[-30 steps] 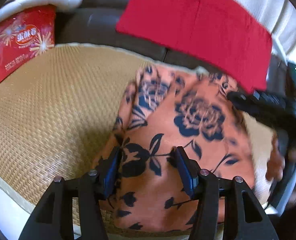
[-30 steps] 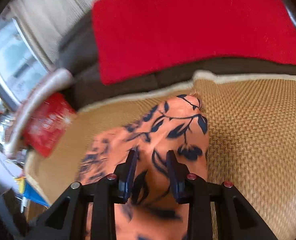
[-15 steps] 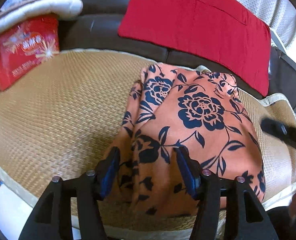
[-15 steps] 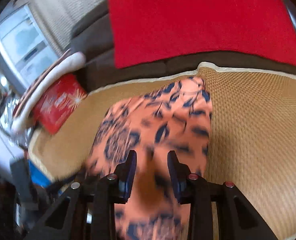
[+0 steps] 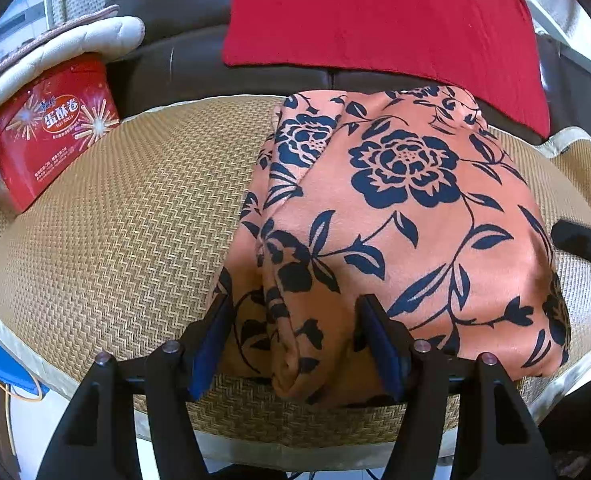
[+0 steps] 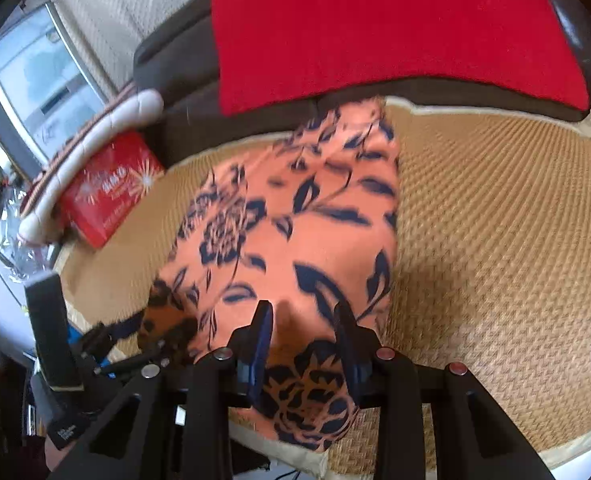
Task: Fold small clothes
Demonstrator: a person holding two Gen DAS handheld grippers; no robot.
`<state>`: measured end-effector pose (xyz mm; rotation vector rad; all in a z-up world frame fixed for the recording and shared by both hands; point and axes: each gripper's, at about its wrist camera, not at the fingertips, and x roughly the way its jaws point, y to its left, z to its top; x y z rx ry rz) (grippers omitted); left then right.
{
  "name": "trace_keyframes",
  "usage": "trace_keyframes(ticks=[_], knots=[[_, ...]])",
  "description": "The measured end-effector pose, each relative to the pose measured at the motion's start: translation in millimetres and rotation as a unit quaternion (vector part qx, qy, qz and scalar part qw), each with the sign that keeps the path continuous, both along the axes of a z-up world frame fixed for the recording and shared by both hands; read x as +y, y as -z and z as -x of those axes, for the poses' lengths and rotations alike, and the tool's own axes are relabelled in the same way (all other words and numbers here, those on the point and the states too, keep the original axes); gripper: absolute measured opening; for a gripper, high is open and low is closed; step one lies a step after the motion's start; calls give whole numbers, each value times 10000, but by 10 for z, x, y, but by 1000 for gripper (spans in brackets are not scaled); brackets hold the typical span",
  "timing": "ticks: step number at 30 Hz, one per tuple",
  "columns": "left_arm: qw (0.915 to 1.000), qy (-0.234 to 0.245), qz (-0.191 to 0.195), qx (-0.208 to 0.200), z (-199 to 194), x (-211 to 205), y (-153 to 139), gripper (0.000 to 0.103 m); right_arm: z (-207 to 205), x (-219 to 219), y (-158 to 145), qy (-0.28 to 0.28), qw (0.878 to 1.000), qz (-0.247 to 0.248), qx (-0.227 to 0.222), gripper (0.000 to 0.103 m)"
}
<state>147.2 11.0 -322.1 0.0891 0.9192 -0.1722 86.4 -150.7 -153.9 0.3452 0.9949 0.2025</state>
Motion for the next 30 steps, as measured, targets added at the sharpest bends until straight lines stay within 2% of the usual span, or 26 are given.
trace_keyframes(ticks=[4, 6, 8, 17, 19, 21, 22, 23, 24, 25, 26, 28, 30], knots=[[9999, 28, -100, -74, -70, -50, 22, 66, -122, -50, 36, 100, 9999, -16, 7, 36], [9998, 66, -158, -98, -114, -81, 60, 66, -206, -2, 232, 45, 9997, -11, 254, 36], [9997, 76, -190, -109, -78, -78, 49, 66, -211, 14, 331, -7, 9999, 58, 97, 36], [9995, 92, -281, -133, -95, -88, 60, 67, -185, -77, 342, -72, 9997, -215, 11, 37], [9997, 110, -197, -87, -107, -63, 38, 67, -139, -147, 327, -76, 9995, -295, -59, 36], [9999, 71, 115, 5, -139, 25, -12, 69, -100, -210, 286, -83, 9989, -442, -116, 36], [9991, 18, 430, 69, -162, 112, -51, 71, -86, -247, 263, -68, 9984, -543, -120, 36], [9971, -31, 745, 135, -183, 198, -86, 77, -61, -328, 236, 0, 9972, -737, -124, 42], [9927, -120, 1175, 226, -217, 325, -137, 80, -47, -378, 231, 71, 9963, -851, -126, 54], [9895, -196, 1406, 279, -240, 406, -168, 85, -20, -472, 227, 220, 9947, -995, -132, 78], [9857, -293, 1631, 314, -273, 493, -204, 86, 23, -598, 220, 477, 9918, -1173, -182, 82], [9784, -487, 1989, 266, -345, 673, -276, 87, 48, -769, 227, 684, 9873, -1414, -220, 82], [9761, -694, 2053, 175, -400, 781, -307, 87, 53, -929, 255, 892, 9827, -1613, -163, 82]])
